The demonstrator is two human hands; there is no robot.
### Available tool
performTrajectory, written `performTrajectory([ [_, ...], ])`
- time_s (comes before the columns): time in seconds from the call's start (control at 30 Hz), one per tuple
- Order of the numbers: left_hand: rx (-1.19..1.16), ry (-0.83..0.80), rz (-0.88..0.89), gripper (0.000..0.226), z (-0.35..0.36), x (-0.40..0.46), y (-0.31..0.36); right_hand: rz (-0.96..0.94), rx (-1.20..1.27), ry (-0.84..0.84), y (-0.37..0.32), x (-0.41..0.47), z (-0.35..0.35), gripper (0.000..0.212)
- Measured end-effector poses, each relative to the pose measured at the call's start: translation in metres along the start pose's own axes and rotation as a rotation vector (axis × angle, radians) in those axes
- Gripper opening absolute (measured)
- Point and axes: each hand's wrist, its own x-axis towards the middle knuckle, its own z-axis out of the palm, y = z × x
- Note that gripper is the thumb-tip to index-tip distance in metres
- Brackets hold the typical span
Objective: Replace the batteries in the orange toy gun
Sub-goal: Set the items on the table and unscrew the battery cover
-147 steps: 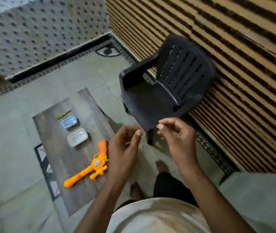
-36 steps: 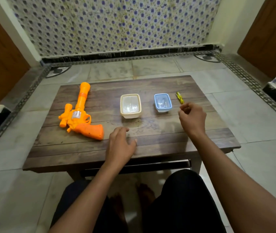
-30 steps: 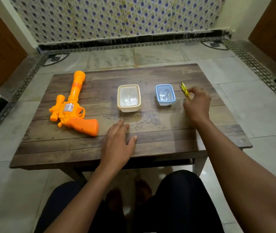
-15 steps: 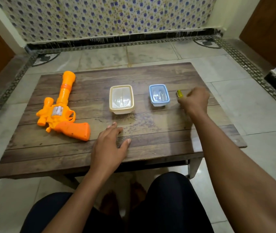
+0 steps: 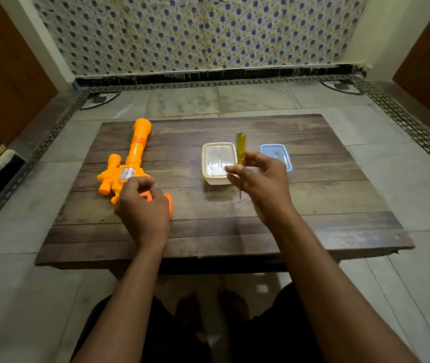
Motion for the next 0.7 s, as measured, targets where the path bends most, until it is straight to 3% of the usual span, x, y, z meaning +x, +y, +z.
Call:
performTrajectory([
  [0.07,0.038,0.063,-0.055,0.022,-0.003,0.012,-0.007,0.022,0.037,-0.094,0.005,0.001,0.024,0.03],
  [0.23,0.138,0.027,-0.302,0.052,-0.002,0.033,-0.02,0.085,0.139,-0.211,0.025,0.008,0.065,0.033],
  [0.43,0.123,-0.017,-0.473,0.093,0.003,0.057,-0.043,0.152,-0.018,-0.163,0.061,0.006,0.087,0.021],
  [0.57,0.054,-0.014,-0.474,0.086,0.002,0.063,-0.042,0.051,-0.178,-0.208,0.068,0.007,0.094,0.018],
  [0.7,0.027,0.006,-0.506,0.086,-0.001,0.064,-0.033,0.106,-0.168,-0.182,0.076,0.002,0.1,0.015],
])
